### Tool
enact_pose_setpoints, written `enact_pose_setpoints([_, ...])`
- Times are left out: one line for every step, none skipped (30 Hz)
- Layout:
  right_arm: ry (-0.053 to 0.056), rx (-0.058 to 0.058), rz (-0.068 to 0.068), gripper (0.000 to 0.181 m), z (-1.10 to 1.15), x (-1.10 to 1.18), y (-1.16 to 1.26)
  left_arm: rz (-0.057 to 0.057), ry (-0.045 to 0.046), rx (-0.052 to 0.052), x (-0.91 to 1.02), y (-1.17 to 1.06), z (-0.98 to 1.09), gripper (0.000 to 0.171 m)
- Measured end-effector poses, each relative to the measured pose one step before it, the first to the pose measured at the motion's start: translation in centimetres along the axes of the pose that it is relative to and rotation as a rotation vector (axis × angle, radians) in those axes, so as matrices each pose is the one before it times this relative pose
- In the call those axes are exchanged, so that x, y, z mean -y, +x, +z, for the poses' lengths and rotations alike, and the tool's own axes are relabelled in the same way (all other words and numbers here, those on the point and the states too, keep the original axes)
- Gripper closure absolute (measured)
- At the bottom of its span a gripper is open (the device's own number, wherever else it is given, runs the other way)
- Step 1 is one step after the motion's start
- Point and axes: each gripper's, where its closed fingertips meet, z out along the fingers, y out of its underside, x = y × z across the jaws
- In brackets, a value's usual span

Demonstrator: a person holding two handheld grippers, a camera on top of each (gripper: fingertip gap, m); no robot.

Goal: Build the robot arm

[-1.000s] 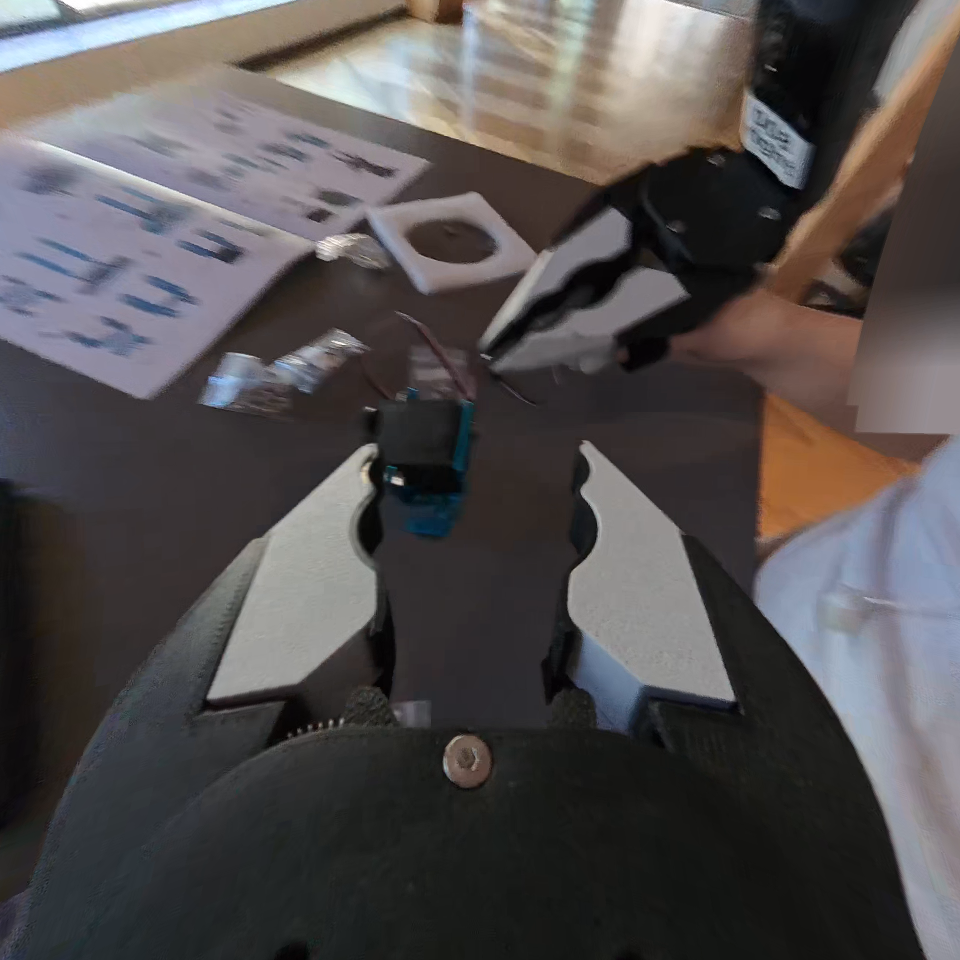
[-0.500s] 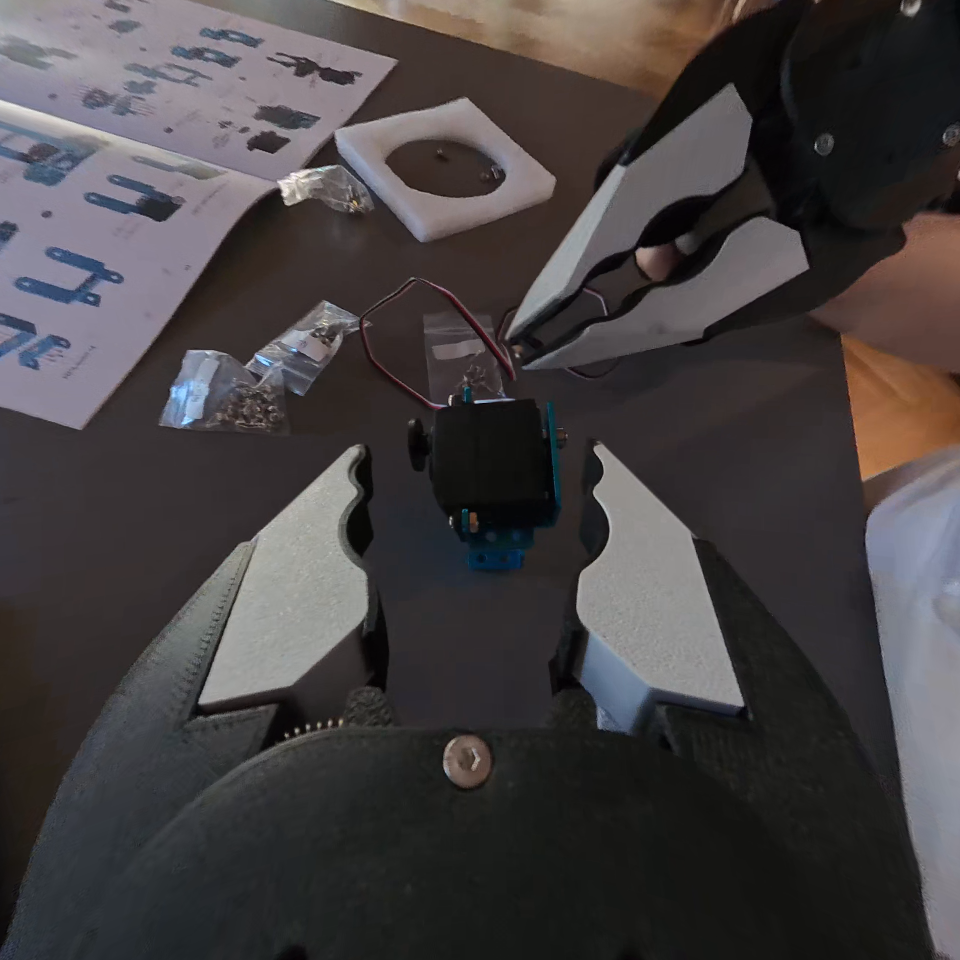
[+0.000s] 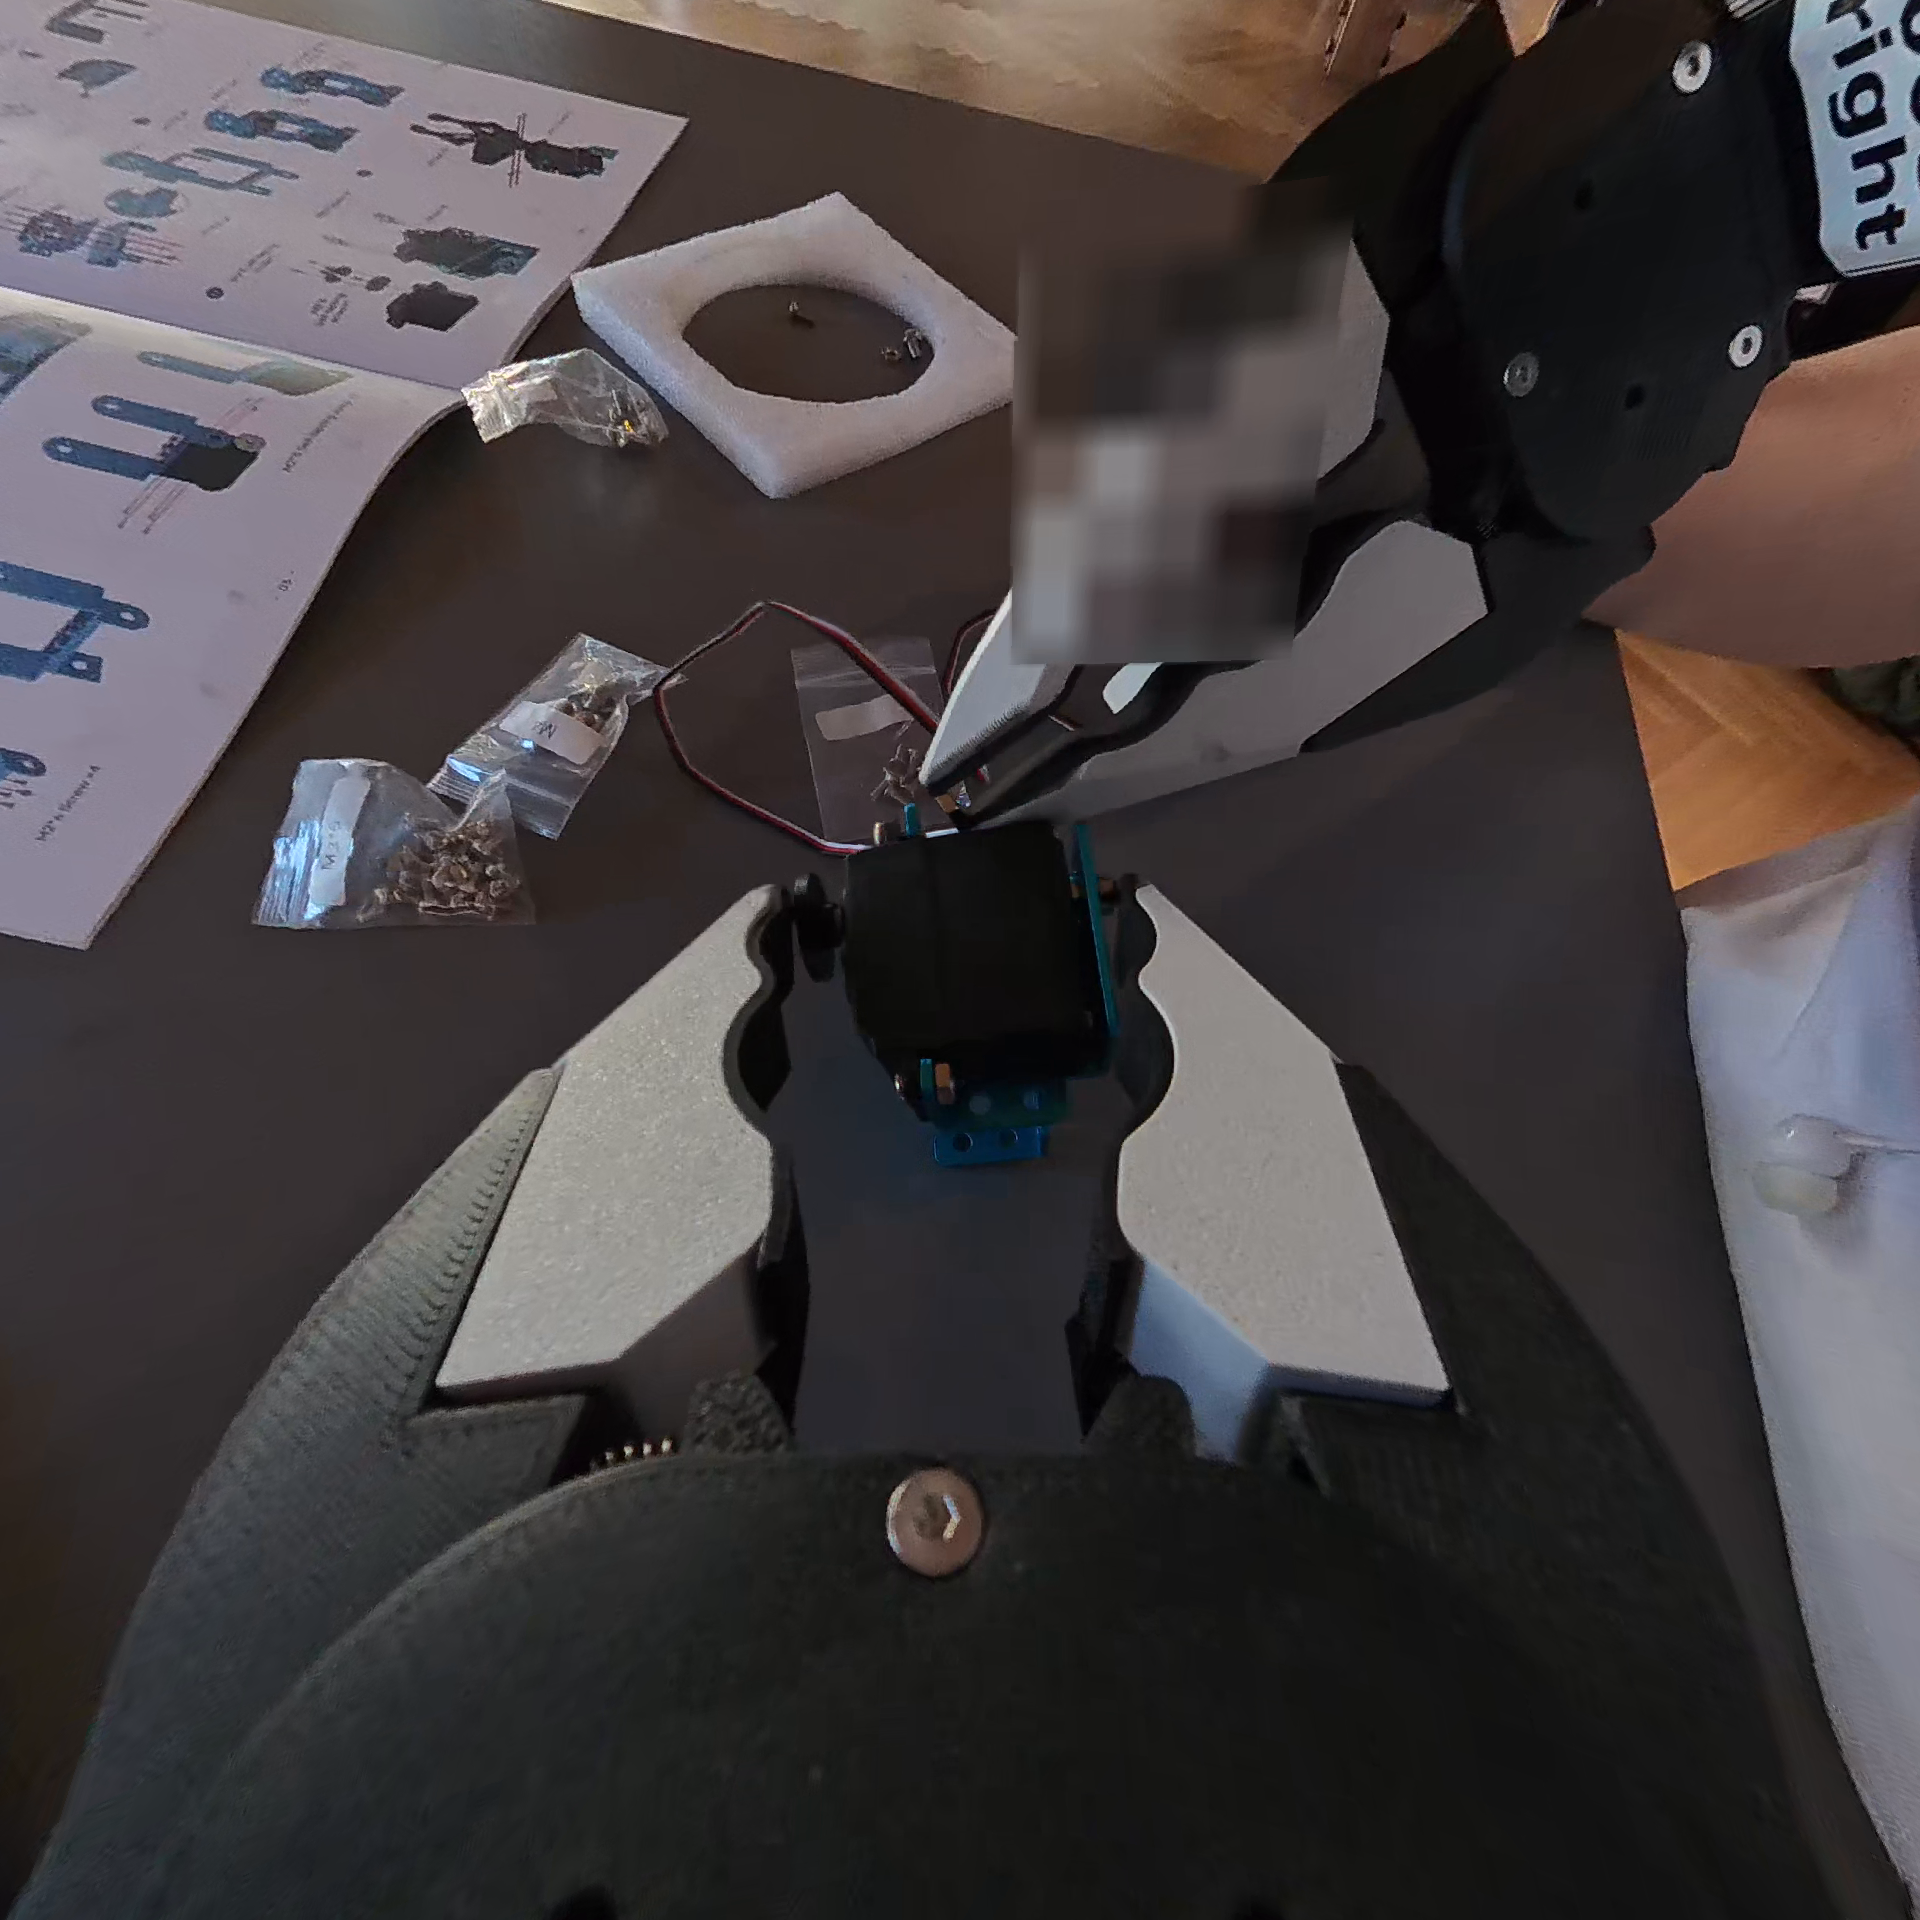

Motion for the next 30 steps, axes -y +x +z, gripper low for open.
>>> enact_pose_setpoints([-0.0006,0.0002,-0.0004,0.175,-0.042,-0.014,0.016,0.0131,0.00518,0.003,0.145,-0.026,-0.055,0.102])
enact_pose_setpoints([0.0008,0.0023,0.0026,0.175,-0.029,-0.002,-0.023,0.0168,0.00335,-0.005,0.175,0.067,-0.112,0.097])
enact_pose_setpoints([0.0016,0.0026,0.0021,0.175,-0.04,-0.018,-0.037,0.0138,0.00066,-0.017,0.235,0.212,-0.113,0.094])
enact_pose_setpoints([0.0015,-0.0009,-0.0006,0.175,-0.036,-0.012,0.009,0.0115,0.00052,-0.0289,0.311,0.363,-0.11,0.095])
enact_pose_setpoints([0.0024,-0.0002,-0.0027,0.175,-0.048,0.023,-0.01,0.0104,-0.00164,-0.0416,0.307,0.514,-0.069,0.099])
enact_pose_setpoints([0.001,-0.0004,-0.0032,0.175,-0.018,0.001,0.009,0.0071,-0.00965,-0.0405,0.154,0.401,-0.023,0.102])
enact_pose_setpoints([-0.003,-0.0017,-0.0035,0.175,0.016,-0.051,0.032,-0.0016,-0.01365,-0.0093,0.066,-0.227,-0.007,0.101])
enact_pose_setpoints([-0.0012,-0.0001,-0.0047,0.175,0.014,-0.009,0.007,-0.0091,-0.00792,-0.003,0.071,-0.402,-0.016,0.097])
enact_pose_setpoints([0.001,0.0,-0.0048,0.175,0.017,0.015,-0.012,-0.0139,-0.00269,-0.0251,0.12,-0.098,-0.029,0.094])
enact_pose_setpoints([-0.0011,0.0012,-0.0059,0.175,0.038,-0.023,-0.021,-0.0136,0.00491,-0.039,0.189,0.153,-0.035,0.094])
enact_pose_setpoints([-0.0045,0.0004,-0.0065,0.175,0.046,-0.086,-0.016,-0.0101,0.00412,-0.041,0.134,0.293,-0.014,0.094])
enact_pose_setpoints([-0.0032,-0.0015,-0.0085,0.175,0.011,-0.057,0.018,-0.0069,-0.0039,-0.0336,0.031,0.263,0.032,0.094])
enact_pose_setpoints([-0.0016,0.0003,-0.0085,0.174,-0.002,-0.034,0.009,-0.0013,-0.00552,-0.011,-0.018,-0.01,0.076,0.094])
enact_pose_setpoints([0.0019,-0.0005,-0.0076,0.175,-0.03,0.025,0.018,0.003,-0.011,0.0038,-0.131,-0.192,0.102,0.094])
enact_pose_setpoints([0.0017,0.0008,-0.0045,0.175,-0.021,0.026,0.013,0.0024,-0.01555,0.0096,-0.203,-0.222,0.112,0.094])
enact_pose_setpoints([0.0019,0.0021,-0.0038,0.175,-0.003,0.014,-0.016,0.0031,-0.01655,0.0072,-0.234,-0.15,0.113,0.094])
enact_pose_setpoints([0.0005,0.0018,-0.0036,0.175,0.015,-0.001,-0.001,0.0062,-0.01412,-0.0019,-0.208,0.059,0.12,0.095])
enact_pose_setpoints([-0.0023,0.0006,-0.0035,0.175,0.042,-0.033,0.006,0.0089,-0.01076,0.0012,-0.148,0.056,0.11,0.097])
enact_pose_setpoints([-0.0003,0.0001,-0.0046,0.175,0.031,-0.004,0.02,0.0105,-0.0083,0.0068,-0.13,-0.019,0.122,0.1])
enact_pose_setpoints([0.0022,0.0019,-0.0045,0.175,0.016,0.031,0.005,0.0089,-0.01099,0.0091,-0.164,-0.081,0.122,0.101])
enact_pose_setpoints([0.0024,0.0024,-0.0035,0.175,0.016,0.031,0.008,0.0088,-0.01155,0.0102,-0.175,-0.109,0.102,0.104])
enact_pose_setpoints([0.0009,0.002,-0.0028,0.175,0.023,0.024,0.005,0.01,-0.00932,0.0072,-0.143,-0.049,0.088,0.109])
enact_pose_setpoints([0.0041,0.0045,-0.0045,0.175,0.005,0.072,-0.031,0.0088,-0.00625,0.0065,-0.105,-0.049,0.078,0.112])
enact_pose_setpoints([0.007,0.0092,-0.0055,0.175,-0.01,0.113,-0.127,0.0082,-0.00019,0.0072,-0.008,-0.069,0.047,0.116])
enact_pose_setpoints([0.0039,0.0068,-0.0059,0.175,-0.008,0.066,-0.072,0.0053,0.00208,0.0019,0.015,0.002,0.045,0.118])
enact_pose_setpoints([-0.0013,0.0019,-0.0053,0.175,0.004,-0.012,0.012,0.0015,0.00262,0.0015,0.023,-0.015,0.038,0.118])
enact_pose_setpoints([0.0002,0.004,-0.0057,0.175,-0.011,0.008,0.001,0.0007,0.00315,0.0007,0.024,-0.01,0.014,0.118])
enact_pose_setpoints([-0.0008,0.0053,-0.005,0.175,-0.011,-0.008,-0.015,0.0007,0.00343,0.0,-0.001,-0.003,0.01,0.117])
enact_pose_setpoints([-0.0003,0.0068,-0.0048,0.175,-0.037,0.006,-0.015,0.001,0.00476,-0.0003,0.02,0.002,0.006,0.118])
enact_pose_setpoints([-0.0019,0.0071,-0.0028,0.175,-0.027,-0.01,0.004,-0.0015,0.0061,-0.0001,0.015,-0.001,0.012,0.118])
